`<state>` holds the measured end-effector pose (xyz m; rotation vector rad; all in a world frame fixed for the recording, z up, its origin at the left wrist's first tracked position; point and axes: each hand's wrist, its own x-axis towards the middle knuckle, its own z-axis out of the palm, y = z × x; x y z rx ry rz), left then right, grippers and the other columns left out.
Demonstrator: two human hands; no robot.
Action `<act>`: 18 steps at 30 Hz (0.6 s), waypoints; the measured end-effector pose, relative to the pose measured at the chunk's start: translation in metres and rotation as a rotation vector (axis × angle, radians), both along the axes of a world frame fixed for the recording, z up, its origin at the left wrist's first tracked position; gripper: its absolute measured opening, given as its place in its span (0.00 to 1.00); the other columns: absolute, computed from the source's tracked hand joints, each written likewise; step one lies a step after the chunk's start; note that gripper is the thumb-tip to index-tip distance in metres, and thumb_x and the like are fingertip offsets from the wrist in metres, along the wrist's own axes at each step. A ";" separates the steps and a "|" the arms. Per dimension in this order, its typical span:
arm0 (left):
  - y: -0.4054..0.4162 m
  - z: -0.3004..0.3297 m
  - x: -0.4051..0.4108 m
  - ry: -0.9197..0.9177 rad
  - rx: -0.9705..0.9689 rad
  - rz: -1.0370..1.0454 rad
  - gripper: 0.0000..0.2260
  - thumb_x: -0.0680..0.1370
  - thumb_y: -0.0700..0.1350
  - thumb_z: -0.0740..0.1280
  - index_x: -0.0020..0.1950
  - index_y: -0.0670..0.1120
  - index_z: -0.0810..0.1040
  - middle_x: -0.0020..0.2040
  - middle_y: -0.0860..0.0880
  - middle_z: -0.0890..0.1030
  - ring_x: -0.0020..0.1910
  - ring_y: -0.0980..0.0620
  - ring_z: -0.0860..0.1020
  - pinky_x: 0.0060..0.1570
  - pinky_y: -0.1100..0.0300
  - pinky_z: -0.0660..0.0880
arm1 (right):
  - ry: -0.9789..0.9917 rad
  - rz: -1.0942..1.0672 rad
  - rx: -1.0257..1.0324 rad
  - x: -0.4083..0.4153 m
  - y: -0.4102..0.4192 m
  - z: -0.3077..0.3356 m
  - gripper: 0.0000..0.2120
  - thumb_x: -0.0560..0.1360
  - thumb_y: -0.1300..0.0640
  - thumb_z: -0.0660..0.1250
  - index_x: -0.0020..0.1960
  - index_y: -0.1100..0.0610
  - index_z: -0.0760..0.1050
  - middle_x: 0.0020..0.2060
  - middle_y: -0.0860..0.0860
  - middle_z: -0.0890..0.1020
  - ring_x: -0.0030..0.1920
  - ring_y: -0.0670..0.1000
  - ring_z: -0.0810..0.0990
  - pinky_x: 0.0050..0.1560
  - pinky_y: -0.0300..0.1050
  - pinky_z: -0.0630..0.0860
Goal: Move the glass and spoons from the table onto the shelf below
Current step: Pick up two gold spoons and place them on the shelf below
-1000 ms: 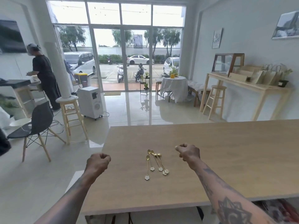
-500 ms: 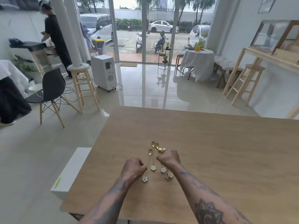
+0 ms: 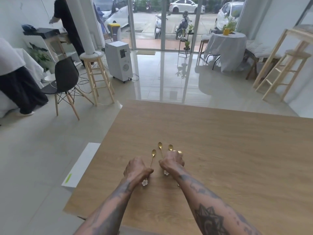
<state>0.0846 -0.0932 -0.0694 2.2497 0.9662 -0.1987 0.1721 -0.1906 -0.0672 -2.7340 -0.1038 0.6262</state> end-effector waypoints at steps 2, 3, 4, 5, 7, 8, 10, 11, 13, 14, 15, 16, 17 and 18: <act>0.003 0.000 -0.004 -0.039 -0.021 0.021 0.15 0.65 0.50 0.71 0.23 0.48 0.69 0.23 0.52 0.70 0.23 0.52 0.68 0.26 0.64 0.63 | 0.002 -0.010 0.063 -0.001 -0.004 0.001 0.08 0.75 0.56 0.65 0.39 0.58 0.77 0.45 0.54 0.79 0.48 0.55 0.79 0.39 0.43 0.74; 0.005 0.001 -0.006 -0.065 -0.032 0.028 0.16 0.66 0.50 0.72 0.23 0.48 0.69 0.23 0.52 0.70 0.23 0.51 0.68 0.28 0.63 0.65 | -0.007 -0.024 0.096 -0.002 -0.006 0.004 0.12 0.75 0.55 0.65 0.34 0.57 0.73 0.41 0.53 0.78 0.44 0.54 0.78 0.33 0.41 0.71; 0.008 0.003 -0.008 -0.087 -0.036 0.035 0.16 0.67 0.50 0.73 0.24 0.49 0.71 0.23 0.51 0.70 0.23 0.51 0.68 0.29 0.61 0.66 | -0.016 -0.043 0.131 -0.002 -0.009 0.008 0.15 0.75 0.54 0.65 0.31 0.56 0.69 0.38 0.52 0.76 0.40 0.53 0.76 0.29 0.40 0.66; 0.011 0.008 -0.010 -0.106 -0.034 0.048 0.16 0.68 0.50 0.73 0.25 0.48 0.73 0.24 0.50 0.71 0.23 0.52 0.69 0.29 0.60 0.68 | -0.026 -0.060 0.168 -0.003 -0.011 0.014 0.17 0.75 0.53 0.65 0.30 0.55 0.66 0.35 0.52 0.75 0.37 0.52 0.74 0.27 0.39 0.63; 0.016 0.021 -0.015 -0.165 -0.040 0.081 0.14 0.69 0.50 0.74 0.27 0.43 0.81 0.24 0.48 0.77 0.24 0.52 0.72 0.28 0.57 0.74 | -0.051 -0.078 0.228 -0.006 -0.016 0.031 0.18 0.74 0.52 0.65 0.28 0.54 0.65 0.31 0.50 0.73 0.31 0.49 0.71 0.25 0.38 0.60; 0.018 0.030 -0.017 -0.213 -0.055 0.099 0.15 0.69 0.49 0.74 0.31 0.39 0.84 0.26 0.45 0.81 0.25 0.52 0.74 0.29 0.54 0.78 | -0.064 -0.081 0.260 -0.007 -0.018 0.042 0.18 0.73 0.51 0.66 0.27 0.54 0.65 0.29 0.50 0.72 0.29 0.50 0.70 0.25 0.38 0.59; 0.020 0.051 -0.022 -0.316 -0.080 0.134 0.15 0.69 0.48 0.74 0.35 0.35 0.85 0.33 0.39 0.86 0.25 0.53 0.76 0.29 0.58 0.77 | -0.097 -0.091 0.335 -0.011 -0.024 0.063 0.20 0.72 0.50 0.66 0.25 0.54 0.65 0.27 0.50 0.71 0.28 0.50 0.69 0.24 0.38 0.58; 0.021 0.064 -0.025 -0.364 -0.087 0.146 0.15 0.68 0.48 0.74 0.35 0.35 0.85 0.35 0.39 0.86 0.25 0.53 0.75 0.29 0.60 0.74 | -0.114 -0.099 0.380 -0.013 -0.027 0.073 0.20 0.71 0.50 0.67 0.24 0.53 0.64 0.25 0.50 0.69 0.26 0.49 0.67 0.25 0.37 0.57; 0.023 0.090 -0.034 -0.448 -0.098 0.158 0.15 0.68 0.49 0.74 0.35 0.36 0.85 0.36 0.40 0.86 0.26 0.53 0.75 0.31 0.60 0.73 | -0.154 -0.130 0.474 -0.022 -0.035 0.096 0.21 0.71 0.51 0.69 0.24 0.52 0.64 0.21 0.48 0.67 0.22 0.46 0.63 0.25 0.37 0.58; 0.023 0.103 -0.039 -0.480 -0.102 0.158 0.14 0.68 0.49 0.74 0.35 0.37 0.85 0.35 0.41 0.86 0.26 0.53 0.76 0.32 0.58 0.74 | -0.178 -0.148 0.503 -0.027 -0.039 0.108 0.21 0.71 0.52 0.69 0.24 0.53 0.64 0.21 0.48 0.69 0.22 0.47 0.64 0.26 0.36 0.59; 0.024 0.115 -0.046 -0.505 -0.106 0.156 0.13 0.68 0.49 0.75 0.34 0.38 0.85 0.34 0.43 0.86 0.26 0.54 0.76 0.33 0.57 0.76 | -0.204 -0.160 0.513 -0.034 -0.043 0.119 0.21 0.71 0.51 0.69 0.23 0.53 0.65 0.23 0.50 0.72 0.23 0.48 0.67 0.25 0.37 0.59; 0.024 0.127 -0.053 -0.527 -0.106 0.151 0.13 0.68 0.49 0.75 0.34 0.38 0.86 0.33 0.45 0.86 0.26 0.55 0.76 0.33 0.57 0.77 | -0.225 -0.168 0.516 -0.042 -0.047 0.129 0.21 0.71 0.51 0.69 0.23 0.54 0.65 0.25 0.52 0.75 0.24 0.49 0.70 0.25 0.37 0.60; 0.025 0.137 -0.061 -0.547 -0.103 0.143 0.12 0.68 0.49 0.75 0.35 0.38 0.86 0.33 0.46 0.86 0.25 0.56 0.76 0.33 0.58 0.78 | -0.247 -0.176 0.517 -0.052 -0.052 0.139 0.21 0.71 0.51 0.68 0.24 0.54 0.66 0.28 0.54 0.78 0.27 0.51 0.73 0.25 0.37 0.61; 0.025 0.146 -0.070 -0.567 -0.101 0.129 0.12 0.68 0.48 0.75 0.34 0.39 0.85 0.32 0.47 0.86 0.25 0.56 0.76 0.34 0.58 0.78 | -0.270 -0.183 0.520 -0.063 -0.056 0.148 0.21 0.71 0.51 0.68 0.24 0.55 0.67 0.29 0.55 0.81 0.27 0.51 0.74 0.24 0.37 0.61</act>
